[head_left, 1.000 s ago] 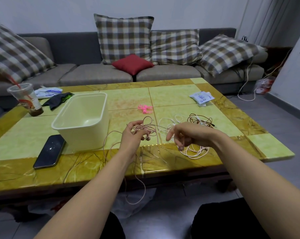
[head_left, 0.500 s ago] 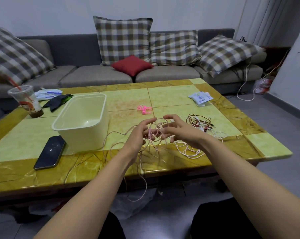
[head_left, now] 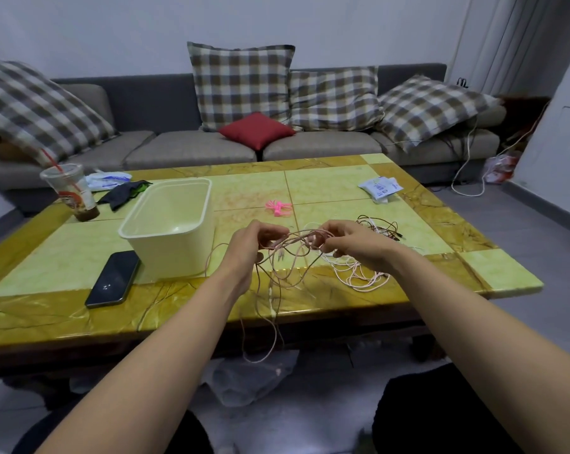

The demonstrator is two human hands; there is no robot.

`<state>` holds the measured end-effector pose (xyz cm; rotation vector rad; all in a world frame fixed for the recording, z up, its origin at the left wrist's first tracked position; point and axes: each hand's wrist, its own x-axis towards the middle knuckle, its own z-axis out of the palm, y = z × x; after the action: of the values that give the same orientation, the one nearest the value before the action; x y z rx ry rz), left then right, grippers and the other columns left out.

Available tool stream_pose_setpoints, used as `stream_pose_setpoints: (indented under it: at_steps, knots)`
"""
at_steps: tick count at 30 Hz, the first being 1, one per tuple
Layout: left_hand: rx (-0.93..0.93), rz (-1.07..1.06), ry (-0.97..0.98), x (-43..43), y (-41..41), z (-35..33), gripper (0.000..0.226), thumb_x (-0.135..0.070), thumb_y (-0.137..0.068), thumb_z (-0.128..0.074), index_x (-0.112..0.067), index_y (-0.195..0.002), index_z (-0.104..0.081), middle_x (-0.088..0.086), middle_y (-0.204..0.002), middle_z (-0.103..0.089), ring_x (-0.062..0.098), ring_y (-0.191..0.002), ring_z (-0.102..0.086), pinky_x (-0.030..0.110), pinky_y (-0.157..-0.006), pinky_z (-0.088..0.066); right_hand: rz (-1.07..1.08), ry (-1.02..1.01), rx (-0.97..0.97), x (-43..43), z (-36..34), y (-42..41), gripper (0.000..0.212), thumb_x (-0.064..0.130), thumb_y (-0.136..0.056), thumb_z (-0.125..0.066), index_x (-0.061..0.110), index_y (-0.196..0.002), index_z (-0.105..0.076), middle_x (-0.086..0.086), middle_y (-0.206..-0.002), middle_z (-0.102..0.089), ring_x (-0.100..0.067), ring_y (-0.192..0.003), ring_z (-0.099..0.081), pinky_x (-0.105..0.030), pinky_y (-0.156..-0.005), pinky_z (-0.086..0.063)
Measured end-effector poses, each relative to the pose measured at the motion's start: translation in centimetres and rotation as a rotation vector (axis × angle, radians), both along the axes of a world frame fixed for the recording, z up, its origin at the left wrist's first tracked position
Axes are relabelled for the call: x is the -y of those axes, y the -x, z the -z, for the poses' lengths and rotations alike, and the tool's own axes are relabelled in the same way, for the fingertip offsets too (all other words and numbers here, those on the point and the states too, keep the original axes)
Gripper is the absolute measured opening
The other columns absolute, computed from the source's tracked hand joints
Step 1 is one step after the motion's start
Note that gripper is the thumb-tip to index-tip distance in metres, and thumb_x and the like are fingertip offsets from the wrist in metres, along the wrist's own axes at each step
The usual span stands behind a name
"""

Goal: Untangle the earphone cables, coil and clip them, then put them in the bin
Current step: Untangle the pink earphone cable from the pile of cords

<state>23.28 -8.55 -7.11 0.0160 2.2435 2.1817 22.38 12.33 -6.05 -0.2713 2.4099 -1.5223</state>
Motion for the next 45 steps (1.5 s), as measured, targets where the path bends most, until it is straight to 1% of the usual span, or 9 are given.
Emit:
stream_pose_setpoints:
  at_steps: [2, 6, 11, 17, 22, 27, 34, 39, 45]
  knots:
    - [-0.002, 0.0, 0.025, 0.1, 0.1, -0.3, 0.044, -0.019, -0.093, -0.037, -0.023, -0.075, -0.076, -0.007, -0.084, -0.071, 0.012, -0.076, -0.049, 0.03, -0.062, -0.03, -0.065, -0.038, 0.041, 0.3, -0.5, -0.3, 0.01, 0.017, -0.094, -0.057, 0.011, -0.102, -0.059, -0.009, -0.117, -0.066, -0.015, -0.097, -0.055, -0.033, -0.085, -0.04]
    - [-0.015, 0.048, 0.035, 0.1, 0.9, -0.2, 0.038, -0.019, -0.095, -0.038, -0.018, -0.082, -0.073, -0.005, -0.071, -0.061, 0.01, -0.069, -0.049, 0.029, -0.06, -0.029, -0.016, -0.036, -0.025, 1.5, -0.3, 0.5, 0.046, 0.054, -0.094, -0.051, 0.017, -0.118, -0.062, 0.0, -0.113, -0.064, -0.012, -0.098, -0.055, -0.031, -0.084, -0.042]
    - [-0.042, 0.073, 0.093, 0.0, 1.9, 1.0, 0.039, -0.017, -0.095, -0.035, -0.014, -0.082, -0.072, -0.001, -0.072, -0.059, 0.011, -0.069, -0.05, 0.026, -0.06, -0.033, -0.034, 0.025, -0.153, 2.5, 1.6, 2.2, 0.022, 0.032, -0.092, -0.067, 0.012, -0.087, -0.074, 0.0, -0.08, -0.063, -0.008, -0.076, -0.054, -0.026, -0.077, -0.039]
    - [-0.018, 0.063, 0.047, 0.0, 3.1, 2.0, 0.044, -0.017, -0.094, -0.031, -0.013, -0.078, -0.072, -0.001, -0.073, -0.06, 0.01, -0.064, -0.047, 0.025, -0.058, -0.032, -0.082, 0.065, -0.049, 3.0, 2.1, 3.3, 0.034, 0.033, -0.089, -0.07, 0.019, -0.119, -0.064, -0.001, -0.098, -0.071, -0.009, -0.083, -0.062, -0.024, -0.074, -0.047]
    - [-0.016, 0.082, 0.077, -0.3, 3.3, 2.8, 0.047, -0.017, -0.094, -0.028, -0.012, -0.071, -0.069, 0.006, -0.08, -0.065, 0.011, -0.066, -0.047, 0.029, -0.063, -0.032, -0.021, 0.013, -0.086, 2.8, 3.1, 3.8, 0.007, 0.019, -0.086, -0.075, 0.014, -0.088, -0.071, -0.003, -0.078, -0.064, -0.012, -0.073, -0.055, -0.024, -0.066, -0.042]
    - [0.006, 0.01, 0.079, 0.1, 3.9, 4.0, 0.038, -0.003, -0.089, -0.034, -0.013, -0.079, -0.069, 0.004, -0.09, -0.065, 0.012, -0.076, -0.048, 0.025, -0.064, -0.035, 0.092, 0.128, -0.088, 1.6, 3.2, 4.2, 0.014, 0.007, -0.086, -0.072, 0.011, -0.085, -0.059, -0.007, -0.069, -0.048, -0.015, -0.062, -0.042, -0.026, -0.052, -0.039]
    - [-0.064, 0.118, 0.239, -0.1, 3.7, 4.6, 0.012, -0.006, -0.085, -0.068, -0.014, -0.088, -0.077, 0.005, -0.094, -0.074, 0.015, -0.094, -0.067, 0.022, -0.084, -0.051, 0.012, 0.2, -0.03, 1.1, 3.0, 3.9, 0.005, 0.01, -0.094, -0.061, 0.01, -0.096, -0.065, 0.002, -0.06, -0.055, -0.01, -0.054, -0.043, -0.027, -0.055, -0.036]
    - [-0.013, 0.169, 0.208, 0.2, 3.6, 3.9, 0.016, -0.017, -0.08, -0.078, -0.007, -0.092, -0.078, 0.004, -0.09, -0.076, -0.005, -0.078, -0.065, 0.003, -0.069, -0.046, -0.005, 0.256, -0.026, 0.5, 3.2, 3.5, 0.03, 0.021, -0.1, -0.052, -0.005, -0.103, -0.067, 0.007, -0.061, -0.05, -0.01, -0.06, -0.04, -0.022, -0.062, -0.042]
    - [0.061, 0.125, 0.226, 0.7, 3.8, 3.9, 0.018, -0.016, -0.081, -0.077, -0.005, -0.095, -0.077, 0.003, -0.091, -0.074, -0.002, -0.079, -0.064, 0.005, -0.065, -0.044, -0.181, 0.15, 0.062, -0.2, 3.1, 3.1, 0.015, 0.016, -0.093, -0.062, 0.007, -0.09, -0.073, -0.001, -0.077, -0.063, -0.022, -0.076, -0.051, -0.031, -0.078, -0.044]
